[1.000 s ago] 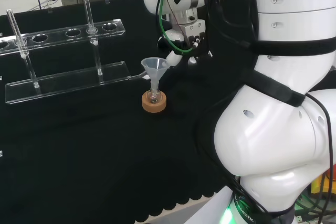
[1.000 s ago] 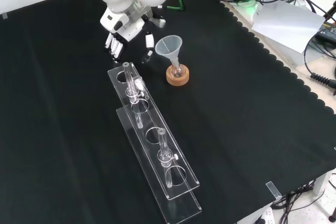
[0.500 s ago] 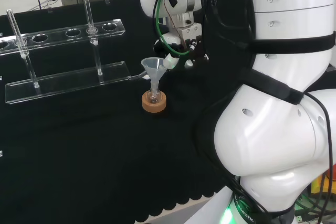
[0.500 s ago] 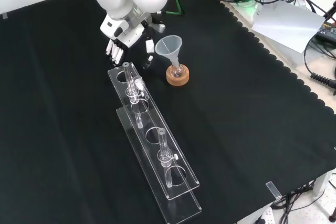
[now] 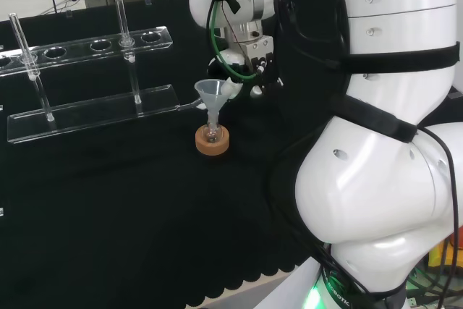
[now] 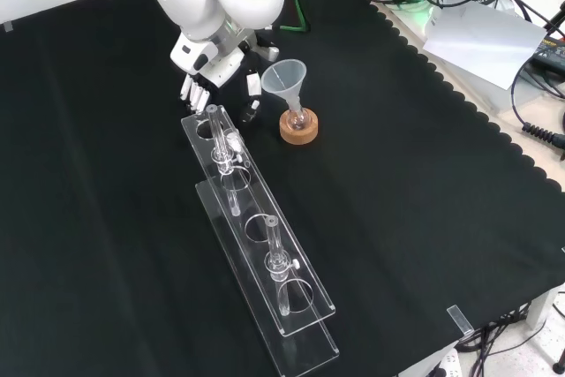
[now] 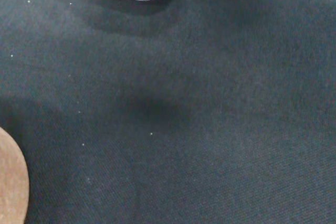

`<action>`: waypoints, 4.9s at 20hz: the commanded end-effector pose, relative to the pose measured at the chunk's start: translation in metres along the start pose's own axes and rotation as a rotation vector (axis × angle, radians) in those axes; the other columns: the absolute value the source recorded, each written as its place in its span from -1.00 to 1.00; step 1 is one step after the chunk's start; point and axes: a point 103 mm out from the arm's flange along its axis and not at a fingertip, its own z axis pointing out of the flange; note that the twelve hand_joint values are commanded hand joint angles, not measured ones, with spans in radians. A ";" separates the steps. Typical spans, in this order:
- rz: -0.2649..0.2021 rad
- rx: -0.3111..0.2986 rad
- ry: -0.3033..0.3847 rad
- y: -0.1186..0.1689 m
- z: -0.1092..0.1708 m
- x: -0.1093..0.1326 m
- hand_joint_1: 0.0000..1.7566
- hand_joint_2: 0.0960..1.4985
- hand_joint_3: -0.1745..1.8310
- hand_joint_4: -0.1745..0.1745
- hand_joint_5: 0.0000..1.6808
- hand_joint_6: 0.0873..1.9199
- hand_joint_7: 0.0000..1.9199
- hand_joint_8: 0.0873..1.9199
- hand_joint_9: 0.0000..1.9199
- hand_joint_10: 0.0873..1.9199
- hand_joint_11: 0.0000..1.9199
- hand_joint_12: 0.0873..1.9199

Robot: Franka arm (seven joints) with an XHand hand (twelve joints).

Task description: Pick up the weighing funnel.

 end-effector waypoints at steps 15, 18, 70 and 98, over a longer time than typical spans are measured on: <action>-0.028 0.023 0.020 0.013 0.018 0.011 -0.01 -0.23 -0.17 -0.31 -0.33 -0.38 -0.44 -0.33 -0.20 -0.49 -0.48 0.30; -0.032 0.025 0.021 0.015 0.023 0.017 -0.01 -0.23 -0.17 -0.31 -0.32 -0.37 -0.44 -0.33 -0.20 -0.49 -0.48 0.30; -0.007 -0.015 -0.078 0.030 0.025 0.016 0.23 -0.08 -0.26 0.93 0.33 -0.16 -0.43 -0.31 -0.15 -0.49 -0.43 0.27; 0.095 -0.107 -0.086 -0.028 -0.062 -0.046 0.26 -0.19 -0.11 1.00 0.39 -0.14 -0.37 -0.35 -0.06 -0.57 -0.32 0.19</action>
